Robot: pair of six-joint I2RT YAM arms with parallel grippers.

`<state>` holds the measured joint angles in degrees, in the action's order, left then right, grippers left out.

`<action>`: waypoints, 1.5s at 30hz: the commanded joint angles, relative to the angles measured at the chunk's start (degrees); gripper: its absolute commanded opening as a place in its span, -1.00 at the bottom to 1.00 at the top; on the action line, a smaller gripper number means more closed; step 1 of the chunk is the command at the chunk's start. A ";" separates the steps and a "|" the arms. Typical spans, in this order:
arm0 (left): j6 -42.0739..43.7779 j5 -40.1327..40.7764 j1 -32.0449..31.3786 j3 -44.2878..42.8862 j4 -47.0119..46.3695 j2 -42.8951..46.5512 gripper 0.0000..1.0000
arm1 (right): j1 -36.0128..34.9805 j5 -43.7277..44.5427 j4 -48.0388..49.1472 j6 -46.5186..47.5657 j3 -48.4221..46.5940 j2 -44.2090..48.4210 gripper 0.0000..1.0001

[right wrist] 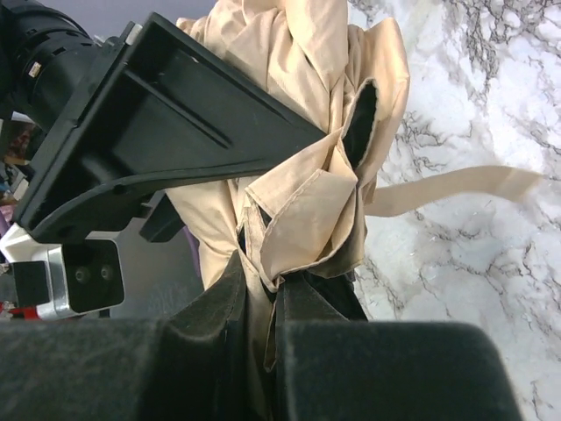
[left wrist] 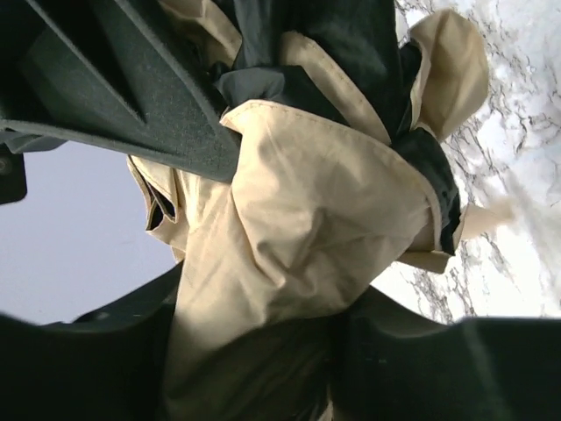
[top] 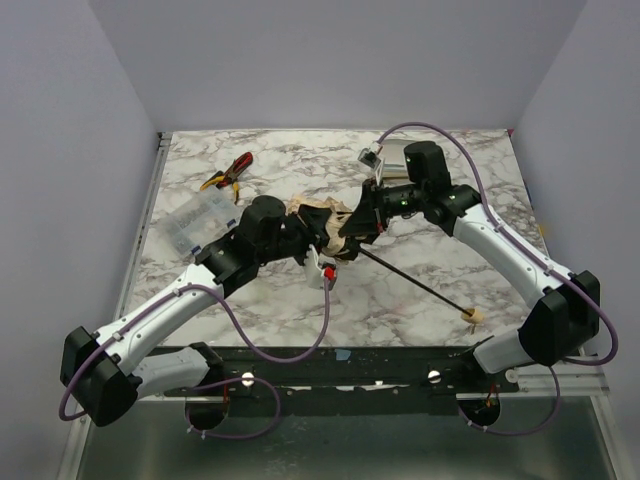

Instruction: Open the umbrella

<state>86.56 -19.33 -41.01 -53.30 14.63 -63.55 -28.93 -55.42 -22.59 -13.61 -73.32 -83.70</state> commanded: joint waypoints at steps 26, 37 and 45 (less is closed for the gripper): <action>-65.52 -11.17 18.04 -23.84 7.07 -15.31 -1.00 | 11.21 29.98 19.74 1.73 -42.87 -3.08 0.92; -104.33 -32.62 26.51 -16.56 -27.74 -11.78 -1.00 | 11.25 24.18 19.58 -0.49 -18.72 6.99 0.86; -118.07 -34.37 25.19 -12.33 -42.37 -11.58 -1.00 | 11.18 18.33 30.25 -10.70 -18.52 3.04 0.93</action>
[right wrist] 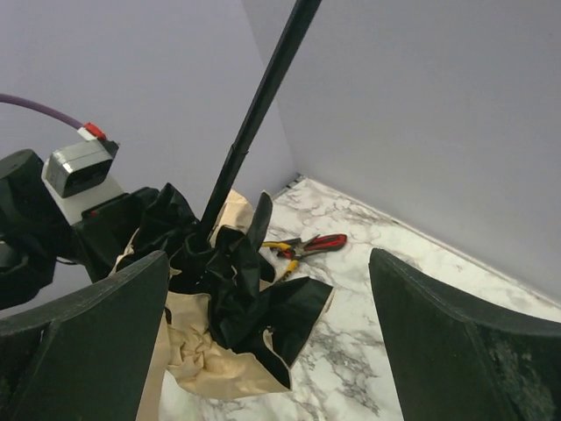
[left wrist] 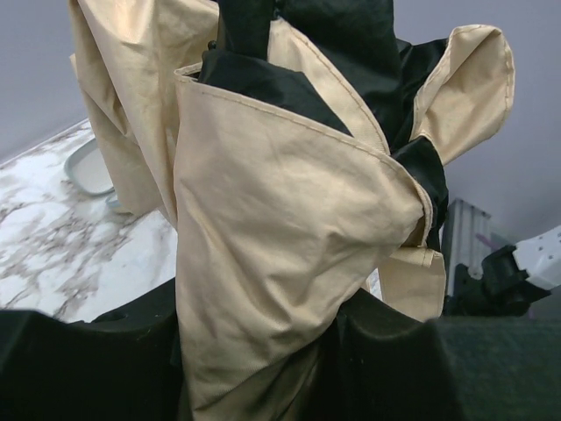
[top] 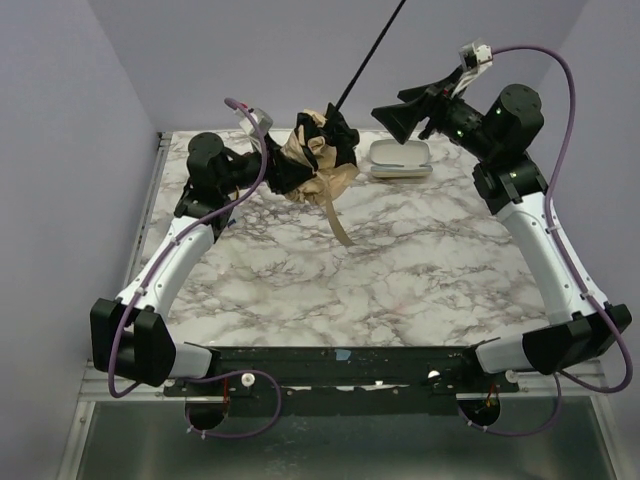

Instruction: Open the umbrella

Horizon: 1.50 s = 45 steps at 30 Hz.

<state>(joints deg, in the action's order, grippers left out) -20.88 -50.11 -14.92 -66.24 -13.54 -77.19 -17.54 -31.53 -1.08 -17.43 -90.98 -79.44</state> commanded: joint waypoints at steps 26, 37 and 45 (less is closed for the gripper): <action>-14.80 -2.74 -6.00 1.03 -19.99 -0.03 -1.00 | -9.67 -11.12 19.18 -14.43 -3.08 -8.63 -0.36; -11.65 -3.58 -5.23 1.23 -14.94 1.12 0.07 | -10.67 -5.26 12.77 -7.42 -2.70 -7.80 -0.99; 9.20 5.74 3.03 3.80 9.74 9.30 0.97 | -10.32 18.07 -5.07 15.78 -1.92 -5.45 -0.99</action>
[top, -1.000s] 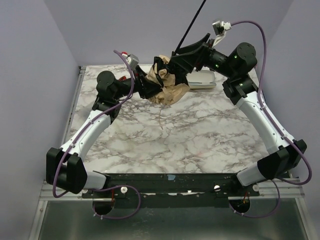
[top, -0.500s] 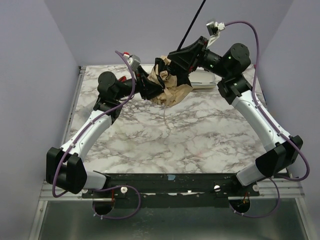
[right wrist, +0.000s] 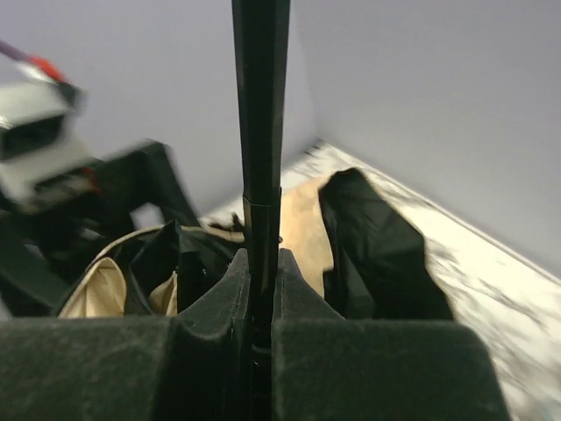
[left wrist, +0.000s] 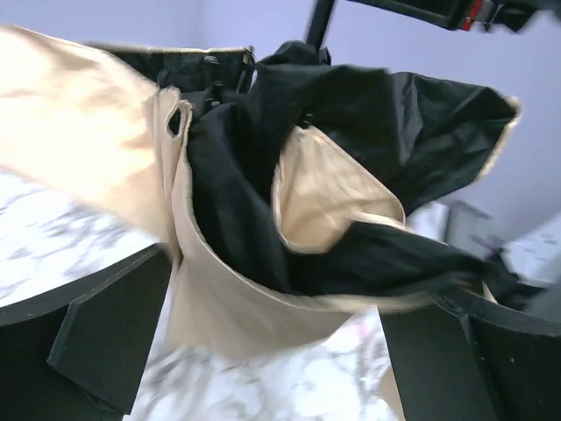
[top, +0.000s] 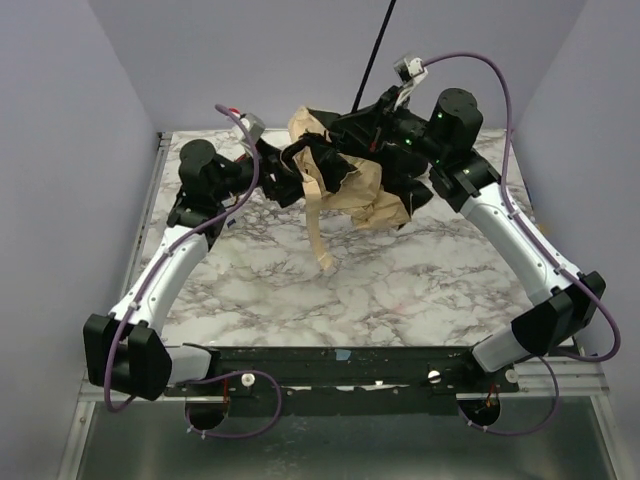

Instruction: Open the umbrella

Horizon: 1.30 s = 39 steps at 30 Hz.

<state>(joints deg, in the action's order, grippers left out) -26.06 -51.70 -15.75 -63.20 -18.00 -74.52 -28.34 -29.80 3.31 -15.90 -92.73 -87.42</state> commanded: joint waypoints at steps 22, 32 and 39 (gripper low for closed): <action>29.40 -5.91 5.72 4.79 18.54 12.50 0.97 | -5.41 19.05 9.10 32.21 23.24 14.50 -0.99; 70.93 3.14 -9.95 1.72 34.81 13.06 0.95 | -5.50 11.45 7.98 26.54 22.10 14.13 -0.99; 78.55 6.84 -16.75 -0.42 37.97 8.93 0.81 | -5.50 8.71 7.55 22.96 21.59 13.95 -0.99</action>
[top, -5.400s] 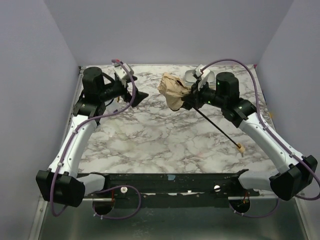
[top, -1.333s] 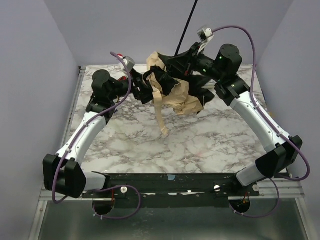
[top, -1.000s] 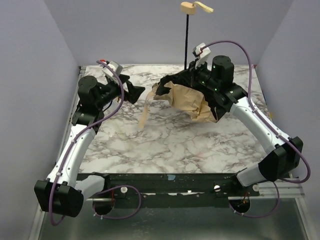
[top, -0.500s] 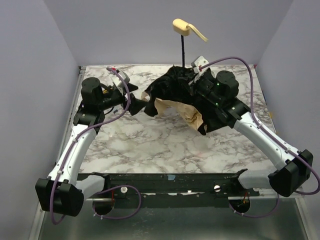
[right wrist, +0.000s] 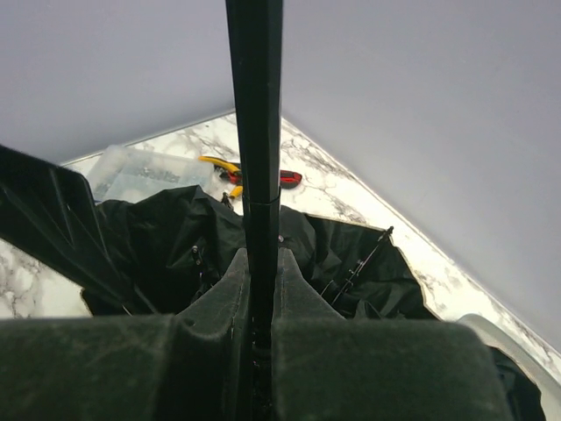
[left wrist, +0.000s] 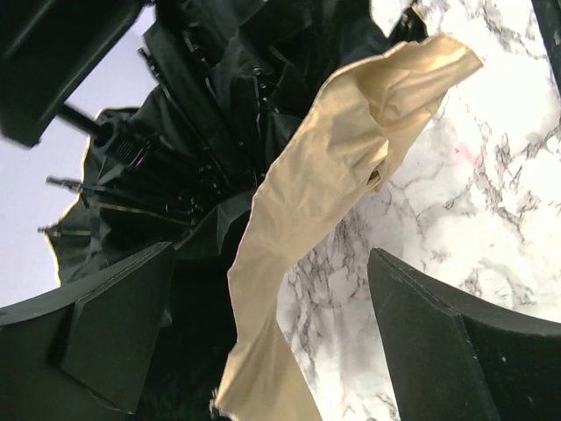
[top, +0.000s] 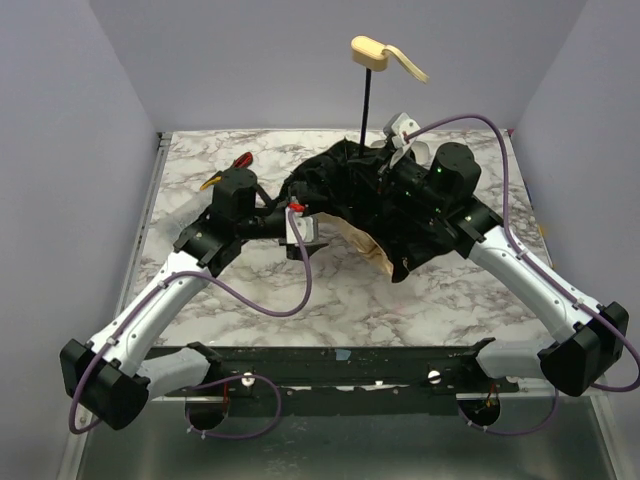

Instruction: Open the umbrella

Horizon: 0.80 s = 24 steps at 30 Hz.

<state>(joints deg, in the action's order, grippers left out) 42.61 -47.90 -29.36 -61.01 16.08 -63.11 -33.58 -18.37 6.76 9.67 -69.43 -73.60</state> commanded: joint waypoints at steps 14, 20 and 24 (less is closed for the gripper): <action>25.33 7.70 -6.88 12.21 16.04 5.87 -1.00 | 1.57 3.31 4.55 6.51 -8.25 -2.75 -0.99; 30.78 11.13 -6.75 19.57 21.23 12.38 -1.00 | 4.20 1.79 4.54 7.53 -10.96 -4.91 -0.99; 31.54 11.19 -5.86 19.81 24.47 13.45 -1.00 | 4.59 0.82 4.54 8.33 -10.82 -5.41 -0.99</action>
<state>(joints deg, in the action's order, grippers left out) 70.32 -37.52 -35.94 -41.43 34.48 -51.03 -29.54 -17.30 6.79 15.44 -77.73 -78.61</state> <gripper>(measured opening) 0.007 0.065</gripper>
